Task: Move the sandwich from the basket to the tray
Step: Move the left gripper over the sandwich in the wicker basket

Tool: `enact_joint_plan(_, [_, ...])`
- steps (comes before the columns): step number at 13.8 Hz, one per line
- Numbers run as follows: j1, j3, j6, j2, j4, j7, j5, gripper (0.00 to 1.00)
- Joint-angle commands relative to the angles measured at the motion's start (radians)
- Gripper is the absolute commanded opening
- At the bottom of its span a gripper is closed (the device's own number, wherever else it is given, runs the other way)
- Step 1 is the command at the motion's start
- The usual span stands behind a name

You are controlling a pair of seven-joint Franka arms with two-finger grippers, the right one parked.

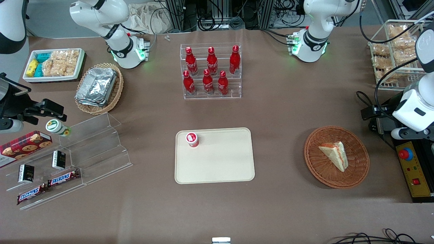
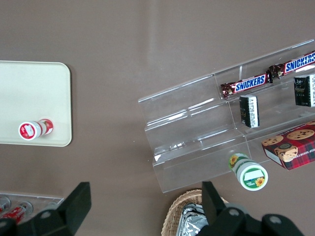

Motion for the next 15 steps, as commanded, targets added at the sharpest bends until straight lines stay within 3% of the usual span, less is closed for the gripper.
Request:
enact_joint_plan(1, [0.010, -0.008, -0.023, 0.010, 0.027, 0.020, 0.013, 0.99])
enact_joint_plan(7, [0.039, -0.002, -0.011, 0.073, -0.025, 0.011, 0.030, 1.00])
enact_joint_plan(11, [0.068, 0.000, 0.240, 0.076, -0.223, 0.001, 0.015, 1.00])
enact_joint_plan(15, [0.097, 0.001, 0.434, 0.114, -0.338, -0.018, -0.067, 1.00])
